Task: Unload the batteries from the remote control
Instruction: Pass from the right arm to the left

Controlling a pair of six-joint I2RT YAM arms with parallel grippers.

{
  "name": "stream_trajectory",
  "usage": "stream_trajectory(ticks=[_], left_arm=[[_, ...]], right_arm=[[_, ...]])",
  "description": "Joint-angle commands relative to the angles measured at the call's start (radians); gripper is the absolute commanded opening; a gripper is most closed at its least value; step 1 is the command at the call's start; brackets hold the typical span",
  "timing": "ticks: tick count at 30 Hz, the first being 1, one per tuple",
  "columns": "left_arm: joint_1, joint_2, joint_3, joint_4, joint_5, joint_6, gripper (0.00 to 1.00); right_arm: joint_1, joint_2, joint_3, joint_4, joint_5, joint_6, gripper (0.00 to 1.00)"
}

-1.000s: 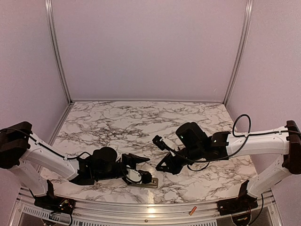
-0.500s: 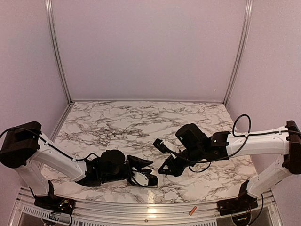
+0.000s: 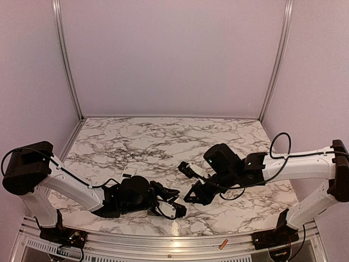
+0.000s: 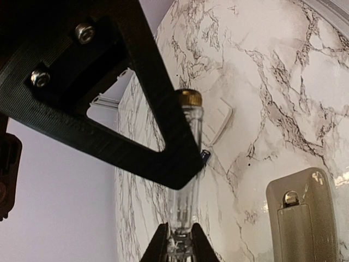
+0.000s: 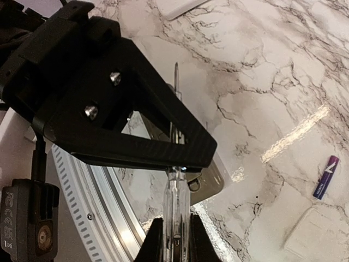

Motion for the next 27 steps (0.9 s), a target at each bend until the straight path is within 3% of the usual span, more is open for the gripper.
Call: stream_trajectory(ticks=[1, 5, 11, 17, 27], left_arm=[[-0.010, 0.010, 0.018, 0.005, -0.015, -0.015, 0.11], [-0.012, -0.011, 0.017, -0.020, -0.007, -0.057, 0.03], [-0.011, -0.038, 0.001, -0.012, -0.003, -0.130, 0.00], [-0.011, -0.074, -0.014, -0.014, 0.017, -0.207, 0.00], [-0.011, -0.120, -0.024, -0.037, 0.033, -0.325, 0.00]], right_arm=[[0.007, -0.035, 0.016, 0.002, 0.003, 0.006, 0.00], [0.007, -0.052, -0.003, 0.026, 0.022, 0.011, 0.05], [0.008, -0.088, -0.037, 0.084, 0.030, 0.025, 0.32], [0.015, -0.139, -0.070, 0.134, 0.058, 0.053, 0.50], [0.034, -0.184, -0.113, 0.223, 0.103, 0.120, 0.59]])
